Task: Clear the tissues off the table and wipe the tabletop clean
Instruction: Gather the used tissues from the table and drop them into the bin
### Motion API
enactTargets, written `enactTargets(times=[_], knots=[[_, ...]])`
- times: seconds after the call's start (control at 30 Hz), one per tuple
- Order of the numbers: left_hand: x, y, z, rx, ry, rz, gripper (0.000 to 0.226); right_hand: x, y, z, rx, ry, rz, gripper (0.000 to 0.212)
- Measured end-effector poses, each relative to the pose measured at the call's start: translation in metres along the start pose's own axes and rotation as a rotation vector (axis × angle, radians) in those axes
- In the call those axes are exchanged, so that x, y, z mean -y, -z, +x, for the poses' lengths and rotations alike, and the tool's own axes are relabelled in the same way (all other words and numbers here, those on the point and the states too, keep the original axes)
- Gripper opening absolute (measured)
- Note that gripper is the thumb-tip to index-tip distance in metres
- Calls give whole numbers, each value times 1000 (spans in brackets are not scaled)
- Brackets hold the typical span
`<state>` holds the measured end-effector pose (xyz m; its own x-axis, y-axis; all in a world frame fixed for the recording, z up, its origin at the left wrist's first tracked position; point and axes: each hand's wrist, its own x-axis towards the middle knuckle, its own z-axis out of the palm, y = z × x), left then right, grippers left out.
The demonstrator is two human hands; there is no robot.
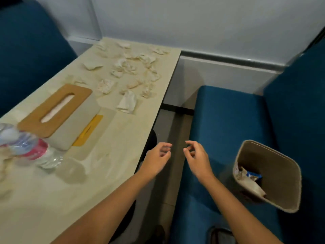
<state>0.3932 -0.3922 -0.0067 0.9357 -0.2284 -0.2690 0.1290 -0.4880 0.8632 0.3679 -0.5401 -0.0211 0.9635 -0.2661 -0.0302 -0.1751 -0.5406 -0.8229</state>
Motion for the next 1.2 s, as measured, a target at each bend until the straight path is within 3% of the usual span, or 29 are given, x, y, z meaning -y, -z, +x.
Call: enactTargets(times=[0.43, 0.9, 1.07, 1.2], knots=[[110, 169, -157, -532, 238, -144, 22, 126, -162, -82, 464, 289, -23, 27], [198, 256, -305, -916, 418, -152, 20, 204, -278, -181, 773, 546, -20, 26], [233, 280, -345, -1148, 553, -108, 20, 224, -313, -203, 893, 627, -63, 26], [258, 297, -370, -1220, 722, -65, 27, 241, -340, -220, 974, 687, -91, 26]])
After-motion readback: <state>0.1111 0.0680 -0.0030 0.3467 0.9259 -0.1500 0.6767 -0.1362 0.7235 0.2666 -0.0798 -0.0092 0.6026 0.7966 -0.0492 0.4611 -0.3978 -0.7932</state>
